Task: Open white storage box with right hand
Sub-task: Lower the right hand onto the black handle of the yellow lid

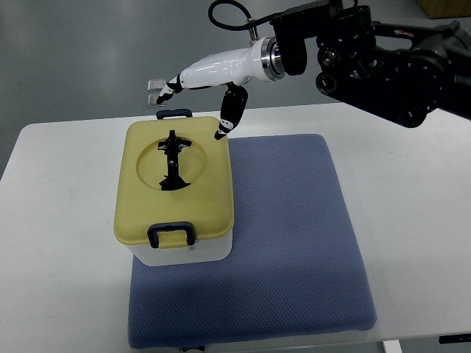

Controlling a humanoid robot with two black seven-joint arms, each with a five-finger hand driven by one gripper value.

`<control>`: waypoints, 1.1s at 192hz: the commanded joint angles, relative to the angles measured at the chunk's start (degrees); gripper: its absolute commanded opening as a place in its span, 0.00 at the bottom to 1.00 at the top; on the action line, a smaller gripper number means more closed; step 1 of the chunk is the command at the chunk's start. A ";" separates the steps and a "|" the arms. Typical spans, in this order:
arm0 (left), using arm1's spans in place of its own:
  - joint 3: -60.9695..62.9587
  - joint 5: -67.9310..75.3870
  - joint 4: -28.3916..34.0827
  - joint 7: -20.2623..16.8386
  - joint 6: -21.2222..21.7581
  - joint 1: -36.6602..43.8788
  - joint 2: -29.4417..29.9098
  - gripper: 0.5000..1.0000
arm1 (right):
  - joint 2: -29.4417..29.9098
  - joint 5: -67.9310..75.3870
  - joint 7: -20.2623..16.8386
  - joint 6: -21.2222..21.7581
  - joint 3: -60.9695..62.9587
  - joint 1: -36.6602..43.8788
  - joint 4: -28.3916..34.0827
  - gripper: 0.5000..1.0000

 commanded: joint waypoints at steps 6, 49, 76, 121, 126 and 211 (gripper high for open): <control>0.00 -0.04 -0.01 0.01 0.00 0.04 0.00 1.00 | 0.86 0.35 0.01 -0.96 0.09 -0.24 0.02 0.85; 0.00 -0.04 0.08 0.01 0.00 0.04 0.00 1.00 | 1.83 0.61 0.80 -1.93 0.09 -1.47 0.02 0.84; 0.00 -0.04 0.08 0.01 0.00 0.04 0.00 1.00 | 2.27 0.70 0.80 -2.46 0.09 -1.73 0.02 0.84; 0.00 -0.04 0.08 0.01 0.00 0.04 0.00 1.00 | 3.06 0.61 0.89 -3.34 0.09 -2.96 0.02 0.83; 0.00 -0.04 0.08 0.01 0.00 0.04 0.00 1.00 | 3.15 0.61 0.89 -3.42 0.09 -3.05 0.02 0.83; 0.00 -0.04 0.08 0.01 0.00 0.04 0.00 1.00 | 4.03 0.61 1.24 -5.18 0.09 -3.76 0.02 0.52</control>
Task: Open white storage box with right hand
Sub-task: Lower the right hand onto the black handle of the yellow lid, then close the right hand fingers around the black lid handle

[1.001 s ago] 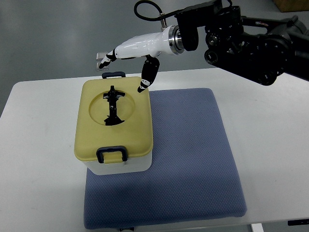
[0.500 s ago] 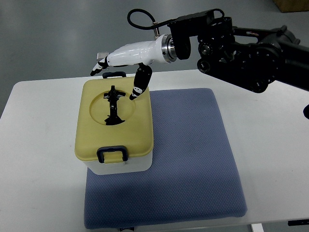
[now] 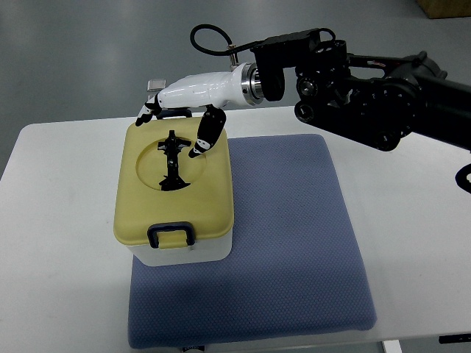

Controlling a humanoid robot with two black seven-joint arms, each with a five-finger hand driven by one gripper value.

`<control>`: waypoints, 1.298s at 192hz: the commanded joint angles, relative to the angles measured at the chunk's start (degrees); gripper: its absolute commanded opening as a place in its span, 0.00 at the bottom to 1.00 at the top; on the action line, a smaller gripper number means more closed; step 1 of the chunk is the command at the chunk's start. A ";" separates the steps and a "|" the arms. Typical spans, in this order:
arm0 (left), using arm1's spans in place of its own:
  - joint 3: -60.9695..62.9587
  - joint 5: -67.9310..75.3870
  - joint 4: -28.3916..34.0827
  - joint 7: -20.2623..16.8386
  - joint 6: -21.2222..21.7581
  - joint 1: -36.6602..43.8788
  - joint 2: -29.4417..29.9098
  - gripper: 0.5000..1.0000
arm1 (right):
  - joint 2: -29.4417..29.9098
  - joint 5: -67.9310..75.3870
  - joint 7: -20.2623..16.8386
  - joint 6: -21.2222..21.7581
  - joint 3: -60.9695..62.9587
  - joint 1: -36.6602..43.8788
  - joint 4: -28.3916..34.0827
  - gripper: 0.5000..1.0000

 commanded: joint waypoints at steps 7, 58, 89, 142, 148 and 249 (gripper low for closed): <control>0.09 0.01 0.00 -0.01 0.00 0.01 0.00 1.00 | 0.08 0.09 0.29 -0.31 0.00 -0.15 0.00 0.48; 0.00 0.01 0.00 -0.01 0.00 0.01 0.00 1.00 | 0.17 0.09 0.29 -0.93 0.00 -0.32 0.00 0.32; 0.09 0.01 0.00 -0.01 0.00 0.01 0.00 1.00 | 0.26 0.09 0.29 -0.93 0.00 -0.68 0.00 0.32; 0.09 0.01 0.00 -0.01 0.00 0.01 0.00 1.00 | -0.01 0.09 0.29 -0.75 0.00 -1.82 0.00 0.39; 0.09 0.01 0.00 -0.01 0.00 0.01 0.00 1.00 | -0.09 0.18 0.29 -0.75 0.09 -1.91 0.00 0.40; 0.09 0.01 0.00 -0.01 0.00 0.01 0.00 1.00 | 0.08 0.27 0.55 -2.51 0.09 -1.82 0.00 0.00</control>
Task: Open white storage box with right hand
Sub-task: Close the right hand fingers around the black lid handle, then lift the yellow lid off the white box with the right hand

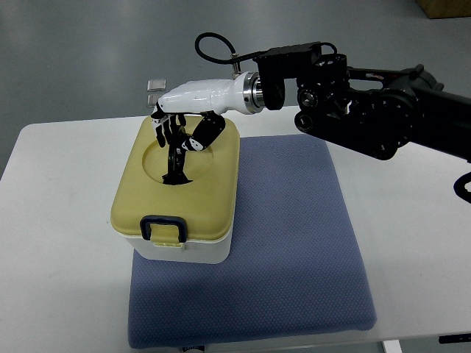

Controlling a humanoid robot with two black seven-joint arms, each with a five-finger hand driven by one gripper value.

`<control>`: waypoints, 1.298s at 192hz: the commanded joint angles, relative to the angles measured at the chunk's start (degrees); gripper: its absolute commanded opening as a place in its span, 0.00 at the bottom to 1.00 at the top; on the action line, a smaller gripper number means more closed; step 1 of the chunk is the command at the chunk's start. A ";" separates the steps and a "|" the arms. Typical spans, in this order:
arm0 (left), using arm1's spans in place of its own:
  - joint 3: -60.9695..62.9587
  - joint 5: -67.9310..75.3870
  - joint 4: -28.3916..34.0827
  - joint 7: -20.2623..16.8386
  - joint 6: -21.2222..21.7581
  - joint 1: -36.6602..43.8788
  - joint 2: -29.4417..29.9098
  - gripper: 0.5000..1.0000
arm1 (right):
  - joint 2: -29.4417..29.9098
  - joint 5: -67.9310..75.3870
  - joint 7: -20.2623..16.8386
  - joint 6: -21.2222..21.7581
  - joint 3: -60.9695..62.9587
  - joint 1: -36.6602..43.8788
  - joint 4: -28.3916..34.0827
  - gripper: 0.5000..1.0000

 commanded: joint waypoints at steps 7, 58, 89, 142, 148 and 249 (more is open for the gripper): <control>0.00 -0.01 0.00 0.01 0.00 0.00 0.00 1.00 | -0.07 0.35 0.00 0.23 0.09 0.41 0.08 0.00; 0.00 -0.01 0.00 0.01 0.00 0.00 0.00 1.00 | -1.39 2.63 0.09 3.39 0.97 4.89 0.52 0.00; 0.00 -0.01 0.00 0.01 0.00 0.00 0.00 1.00 | -4.38 6.32 0.09 6.38 2.11 9.29 1.49 0.00; 0.00 -0.01 0.00 0.01 0.00 0.00 0.00 1.00 | -15.19 8.43 -0.08 18.26 5.28 12.45 2.72 0.00; 0.00 -0.01 0.00 0.01 0.00 0.00 0.00 1.00 | -16.33 8.35 -0.08 18.26 5.28 12.45 2.72 0.00; 0.00 0.08 -0.09 0.01 0.00 0.00 0.00 1.00 | -38.30 3.95 1.59 18.26 -2.72 6.74 2.89 0.00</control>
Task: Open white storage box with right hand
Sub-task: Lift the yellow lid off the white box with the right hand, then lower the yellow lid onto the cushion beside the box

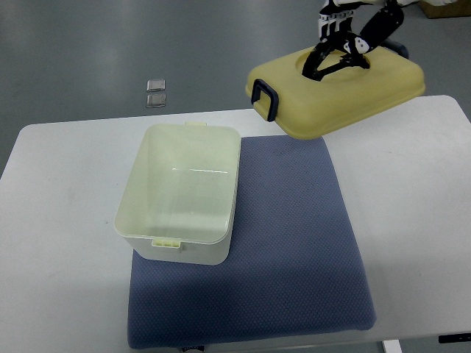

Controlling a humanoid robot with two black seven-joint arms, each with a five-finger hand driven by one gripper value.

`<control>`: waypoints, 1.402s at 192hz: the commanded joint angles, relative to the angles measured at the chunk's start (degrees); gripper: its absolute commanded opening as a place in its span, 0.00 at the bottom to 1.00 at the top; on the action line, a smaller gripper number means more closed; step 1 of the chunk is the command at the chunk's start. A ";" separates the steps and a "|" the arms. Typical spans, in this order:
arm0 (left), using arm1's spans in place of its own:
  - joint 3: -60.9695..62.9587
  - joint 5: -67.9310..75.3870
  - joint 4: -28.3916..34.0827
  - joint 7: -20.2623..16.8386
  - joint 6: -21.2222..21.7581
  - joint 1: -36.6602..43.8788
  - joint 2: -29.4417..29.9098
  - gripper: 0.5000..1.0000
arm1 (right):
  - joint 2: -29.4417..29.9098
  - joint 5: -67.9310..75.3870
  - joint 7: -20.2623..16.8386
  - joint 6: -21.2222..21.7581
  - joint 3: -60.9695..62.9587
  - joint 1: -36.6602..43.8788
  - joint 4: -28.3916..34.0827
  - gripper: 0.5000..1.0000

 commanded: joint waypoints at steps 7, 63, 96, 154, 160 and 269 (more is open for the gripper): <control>0.00 0.05 0.00 0.08 0.00 0.00 0.00 1.00 | -3.34 -0.79 0.20 0.00 -2.18 -2.41 -0.01 0.00; 0.09 0.05 -0.09 -0.01 0.00 0.00 0.00 1.00 | -2.46 -1.41 0.20 0.00 -2.53 -11.20 0.08 0.00; 0.18 0.05 -0.09 0.08 0.00 0.00 0.00 1.00 | 1.85 -1.41 0.20 0.00 -2.53 -14.54 0.08 0.00; 0.18 0.05 0.00 -0.01 0.00 0.00 0.00 1.00 | 12.05 -2.11 0.11 -2.66 -2.53 -16.30 0.08 0.00; 0.18 0.05 0.00 0.08 0.00 0.00 0.00 1.00 | 13.19 -2.11 0.02 -3.10 -2.53 -16.21 0.08 0.00; 0.18 0.05 0.00 0.08 0.00 0.09 0.00 1.00 | 21.19 -2.29 0.02 -6.17 -2.70 -17.26 -1.76 0.00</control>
